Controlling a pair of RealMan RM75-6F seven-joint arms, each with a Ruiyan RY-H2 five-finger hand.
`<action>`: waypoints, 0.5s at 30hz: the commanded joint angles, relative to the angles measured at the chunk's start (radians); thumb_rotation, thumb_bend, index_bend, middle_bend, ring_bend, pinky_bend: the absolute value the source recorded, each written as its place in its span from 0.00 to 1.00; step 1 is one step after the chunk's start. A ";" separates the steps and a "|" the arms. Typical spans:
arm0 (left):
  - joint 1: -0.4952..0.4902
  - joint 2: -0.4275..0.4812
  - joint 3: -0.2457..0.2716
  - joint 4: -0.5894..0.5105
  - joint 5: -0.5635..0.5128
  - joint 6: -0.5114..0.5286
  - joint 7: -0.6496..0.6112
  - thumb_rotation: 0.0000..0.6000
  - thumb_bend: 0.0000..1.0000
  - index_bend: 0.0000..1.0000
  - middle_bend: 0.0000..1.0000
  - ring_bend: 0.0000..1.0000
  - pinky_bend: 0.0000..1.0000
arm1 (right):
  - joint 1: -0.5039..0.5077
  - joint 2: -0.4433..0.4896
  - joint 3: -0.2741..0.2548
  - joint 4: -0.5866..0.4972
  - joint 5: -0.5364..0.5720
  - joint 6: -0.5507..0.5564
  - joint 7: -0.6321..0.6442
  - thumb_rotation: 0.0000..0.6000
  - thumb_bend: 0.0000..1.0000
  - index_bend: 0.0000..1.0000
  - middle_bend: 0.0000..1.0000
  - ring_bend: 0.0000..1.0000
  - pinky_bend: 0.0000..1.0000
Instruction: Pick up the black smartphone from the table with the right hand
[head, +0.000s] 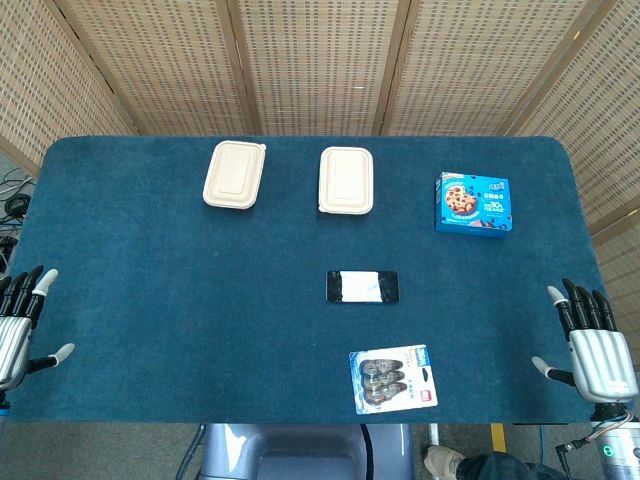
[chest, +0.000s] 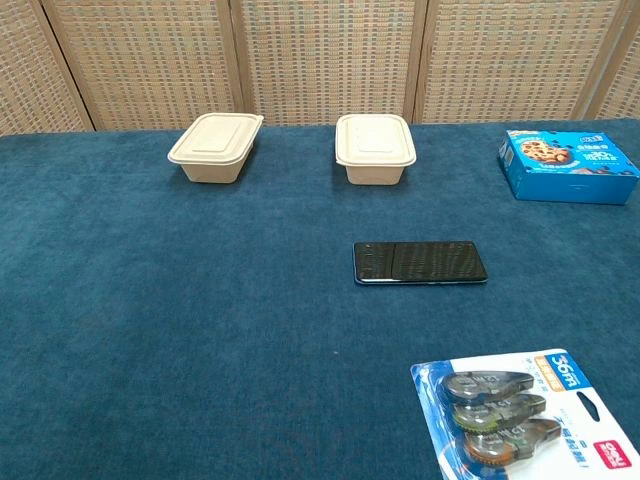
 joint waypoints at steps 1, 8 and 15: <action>0.000 0.000 0.000 0.000 0.000 0.000 -0.001 1.00 0.00 0.00 0.00 0.00 0.00 | 0.000 0.000 -0.001 0.000 0.000 -0.001 -0.001 1.00 0.00 0.00 0.00 0.00 0.00; -0.005 -0.008 -0.003 0.012 -0.003 -0.006 0.006 1.00 0.00 0.00 0.00 0.00 0.00 | 0.006 -0.009 -0.007 -0.005 -0.004 -0.015 -0.012 1.00 0.00 0.00 0.00 0.00 0.00; -0.012 -0.020 -0.004 0.016 -0.012 -0.022 0.025 1.00 0.00 0.00 0.00 0.00 0.00 | 0.094 -0.022 0.027 -0.026 -0.006 -0.116 -0.036 1.00 0.00 0.00 0.00 0.00 0.00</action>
